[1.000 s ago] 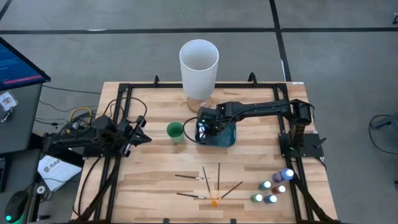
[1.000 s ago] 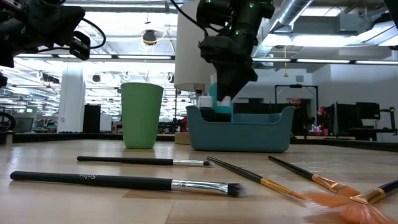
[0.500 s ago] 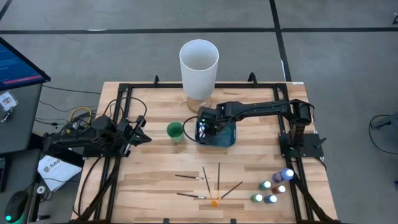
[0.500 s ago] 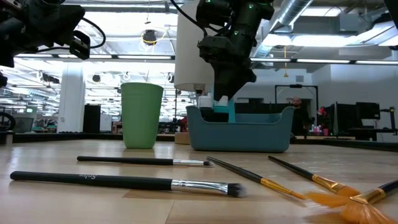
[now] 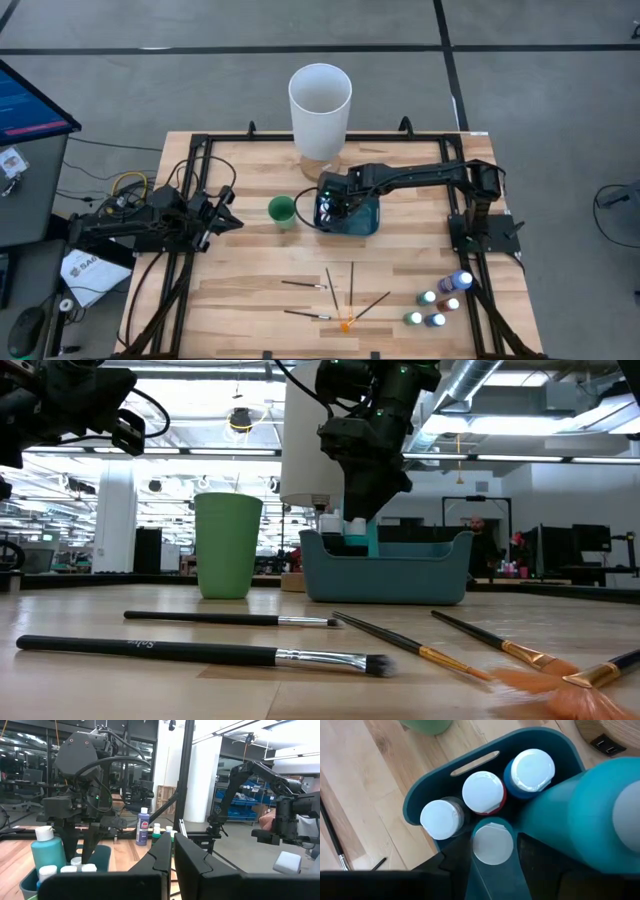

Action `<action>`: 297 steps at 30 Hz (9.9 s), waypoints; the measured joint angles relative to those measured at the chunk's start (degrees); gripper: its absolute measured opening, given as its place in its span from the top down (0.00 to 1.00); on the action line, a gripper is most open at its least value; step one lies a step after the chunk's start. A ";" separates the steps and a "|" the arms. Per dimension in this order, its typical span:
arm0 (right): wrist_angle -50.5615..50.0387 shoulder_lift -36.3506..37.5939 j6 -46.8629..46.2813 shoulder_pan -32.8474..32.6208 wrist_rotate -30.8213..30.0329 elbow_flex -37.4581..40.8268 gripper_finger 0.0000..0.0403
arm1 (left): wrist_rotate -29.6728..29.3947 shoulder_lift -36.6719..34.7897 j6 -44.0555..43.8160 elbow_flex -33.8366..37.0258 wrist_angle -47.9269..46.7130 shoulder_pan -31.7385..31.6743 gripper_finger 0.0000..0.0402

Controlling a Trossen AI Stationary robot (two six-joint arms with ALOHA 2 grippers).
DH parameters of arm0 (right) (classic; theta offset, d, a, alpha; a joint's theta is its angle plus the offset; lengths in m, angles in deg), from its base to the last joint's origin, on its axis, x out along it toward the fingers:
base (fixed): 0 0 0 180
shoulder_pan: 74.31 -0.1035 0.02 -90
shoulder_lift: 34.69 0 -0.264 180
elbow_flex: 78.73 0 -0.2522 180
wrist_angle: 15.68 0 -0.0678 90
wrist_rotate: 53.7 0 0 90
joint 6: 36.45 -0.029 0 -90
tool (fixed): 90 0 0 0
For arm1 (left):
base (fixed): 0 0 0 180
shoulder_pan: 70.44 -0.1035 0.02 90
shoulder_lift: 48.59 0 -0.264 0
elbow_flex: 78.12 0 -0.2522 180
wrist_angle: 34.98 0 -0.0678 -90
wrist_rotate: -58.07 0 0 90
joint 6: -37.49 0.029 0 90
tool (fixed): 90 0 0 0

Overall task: Pick & Place Paint Supplies
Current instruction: Put the top small light green paint bottle into the green bin, then put the small light green paint bottle into the green bin

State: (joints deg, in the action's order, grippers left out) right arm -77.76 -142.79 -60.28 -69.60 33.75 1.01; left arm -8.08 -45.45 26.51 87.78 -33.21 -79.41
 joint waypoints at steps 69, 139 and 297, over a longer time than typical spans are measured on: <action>-41.68 17.68 -70.03 -36.65 -2.11 -4.07 0.57 | 0.00 0.00 0.01 0.00 1.03 0.01 0.98; -11.37 22.71 -106.55 -53.07 4.46 25.70 0.69 | 0.00 -0.02 0.01 0.00 2.60 0.01 0.98; -12.86 -6.54 -18.44 -3.02 1.97 -10.62 0.68 | 0.00 6.03 0.02 0.00 6.45 0.00 0.98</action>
State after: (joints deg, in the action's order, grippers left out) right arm -90.61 -149.32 -78.72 -72.62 35.73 -9.62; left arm -8.08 -39.42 26.53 87.78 -26.76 -79.41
